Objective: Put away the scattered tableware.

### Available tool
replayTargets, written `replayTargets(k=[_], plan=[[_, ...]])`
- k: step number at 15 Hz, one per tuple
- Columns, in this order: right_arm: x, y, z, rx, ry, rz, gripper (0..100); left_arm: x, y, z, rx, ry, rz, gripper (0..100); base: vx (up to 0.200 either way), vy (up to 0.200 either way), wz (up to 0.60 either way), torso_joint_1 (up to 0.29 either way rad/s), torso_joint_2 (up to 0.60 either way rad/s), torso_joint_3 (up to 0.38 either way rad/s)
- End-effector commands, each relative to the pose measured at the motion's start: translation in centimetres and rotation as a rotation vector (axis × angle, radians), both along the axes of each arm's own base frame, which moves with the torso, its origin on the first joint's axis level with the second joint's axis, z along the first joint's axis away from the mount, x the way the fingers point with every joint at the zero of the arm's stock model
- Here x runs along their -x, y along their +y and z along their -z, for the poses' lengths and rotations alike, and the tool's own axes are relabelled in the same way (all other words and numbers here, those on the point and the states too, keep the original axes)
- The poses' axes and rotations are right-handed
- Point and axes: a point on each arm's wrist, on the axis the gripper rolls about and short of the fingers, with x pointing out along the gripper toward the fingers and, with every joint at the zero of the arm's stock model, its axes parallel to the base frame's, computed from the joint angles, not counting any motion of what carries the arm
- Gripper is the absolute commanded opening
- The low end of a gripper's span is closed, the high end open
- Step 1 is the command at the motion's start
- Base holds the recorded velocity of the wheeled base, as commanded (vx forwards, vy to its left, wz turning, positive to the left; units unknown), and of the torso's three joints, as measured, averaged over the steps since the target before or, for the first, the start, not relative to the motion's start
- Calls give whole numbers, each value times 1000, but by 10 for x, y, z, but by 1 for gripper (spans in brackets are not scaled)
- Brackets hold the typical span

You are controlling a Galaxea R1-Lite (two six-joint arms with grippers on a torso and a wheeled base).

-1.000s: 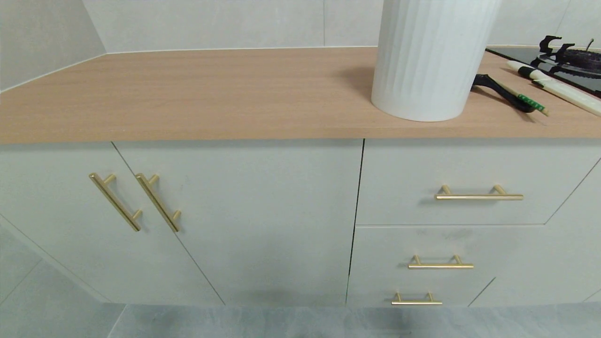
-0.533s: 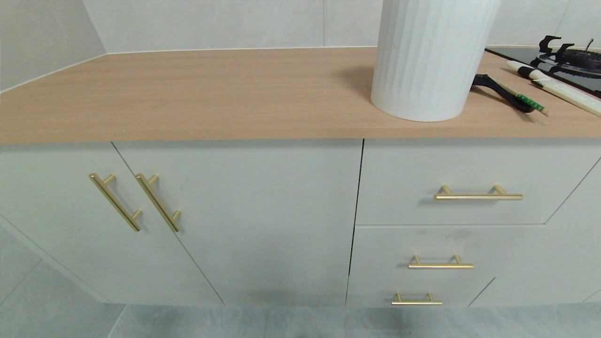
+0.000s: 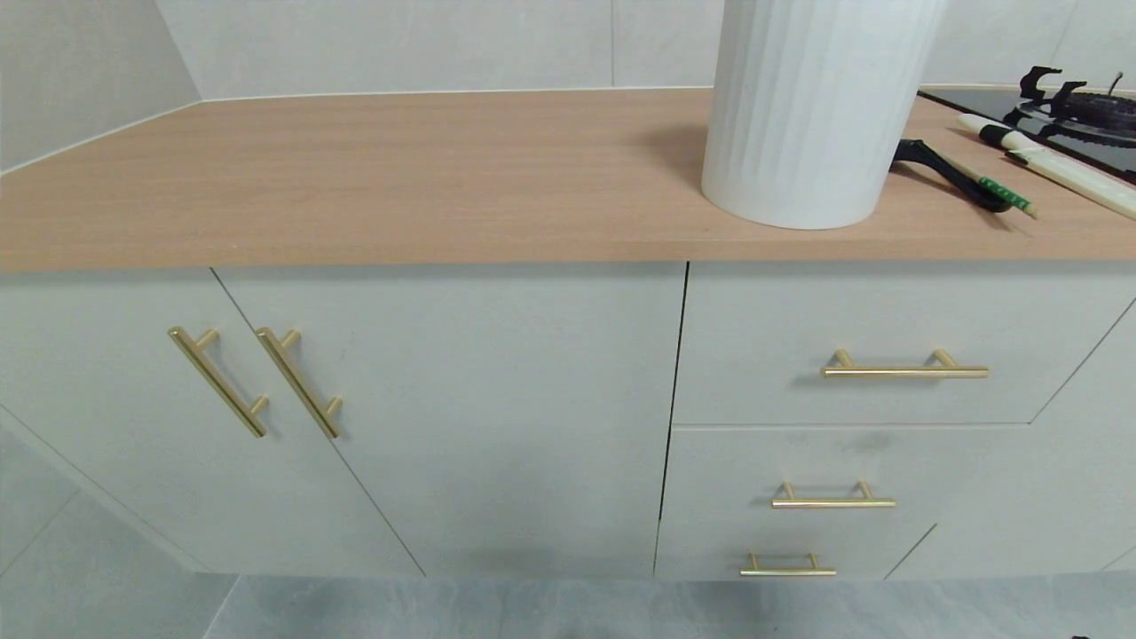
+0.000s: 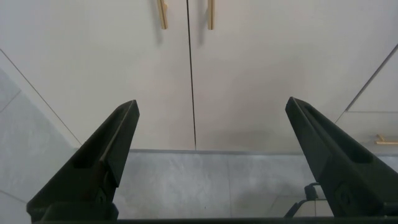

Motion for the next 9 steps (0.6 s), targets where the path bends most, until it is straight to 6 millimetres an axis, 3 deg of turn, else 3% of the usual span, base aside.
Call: replayTargets(k=[1,2,3,4,9], plan=[[-99,19,9,34,392,-72,100,0,0,0,0,1,0,100,0,0,0,0,0,0],[-127,24,11,20,440,-55,100,0,0,0,2,1,0,100,0,0,0,0,0,0],[-139,26,15,23,466,-54,100,0,0,0,0,1,-2,100,0,0,0,0,0,0],[-146,28,17,18,482,-52,100,0,0,0,0,1,0,100,0,0,0,0,0,0],[-187,34,63,-12,500,98,100,0,0,0,2,1,0,100,0,0,0,0,0,0]])
